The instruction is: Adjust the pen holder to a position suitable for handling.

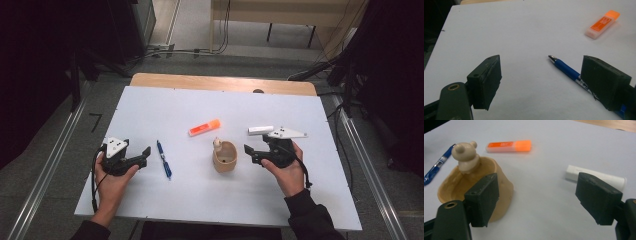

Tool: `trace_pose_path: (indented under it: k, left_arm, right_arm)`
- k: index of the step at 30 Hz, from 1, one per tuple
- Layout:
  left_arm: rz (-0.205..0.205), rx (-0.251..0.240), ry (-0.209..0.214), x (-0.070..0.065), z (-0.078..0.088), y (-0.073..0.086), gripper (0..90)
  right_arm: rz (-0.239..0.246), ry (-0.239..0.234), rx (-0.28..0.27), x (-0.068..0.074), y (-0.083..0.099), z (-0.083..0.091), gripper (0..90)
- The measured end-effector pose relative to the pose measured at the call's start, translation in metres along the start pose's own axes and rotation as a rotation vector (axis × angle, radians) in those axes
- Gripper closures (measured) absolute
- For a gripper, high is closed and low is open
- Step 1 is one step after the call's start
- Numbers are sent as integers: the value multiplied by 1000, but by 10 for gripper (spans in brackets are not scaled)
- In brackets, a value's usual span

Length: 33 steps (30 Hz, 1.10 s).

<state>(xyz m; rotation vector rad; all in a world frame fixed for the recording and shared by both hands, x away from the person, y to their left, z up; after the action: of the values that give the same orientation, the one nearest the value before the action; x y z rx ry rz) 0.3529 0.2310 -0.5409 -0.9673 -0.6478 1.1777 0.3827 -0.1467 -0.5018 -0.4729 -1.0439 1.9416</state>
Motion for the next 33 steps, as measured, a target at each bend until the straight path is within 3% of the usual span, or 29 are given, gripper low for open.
trace_pose_path:
  k: [11,18,29,33]
  left_arm:
    - [-5,-2,-3,0,0,0,166]
    - [14,4,2,-6,-2,1,166]
    - [1,43,-16,-19,-17,4,166]
    - [-3,62,-35,-18,-22,5,166]
  right_arm:
    - [-26,43,-5,-22,21,16,150]
    - [-49,64,-5,-33,28,21,151]
    - [-53,69,6,-36,32,19,153]
    - [-57,68,12,-35,34,18,157]
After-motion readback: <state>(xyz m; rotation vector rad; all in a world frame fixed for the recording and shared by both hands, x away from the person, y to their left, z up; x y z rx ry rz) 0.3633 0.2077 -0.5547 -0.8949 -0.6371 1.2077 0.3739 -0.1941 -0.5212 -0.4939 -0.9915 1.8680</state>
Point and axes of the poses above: each handheld gripper's, and its own axes: z roughly backward along the jaws, y roughly out of its underside, x roughly to its left, the point moved 10 cm from there along -z, roughly forward along the jaws, and after that the axes turned 3 degrees about y, right-handed, at the moved point
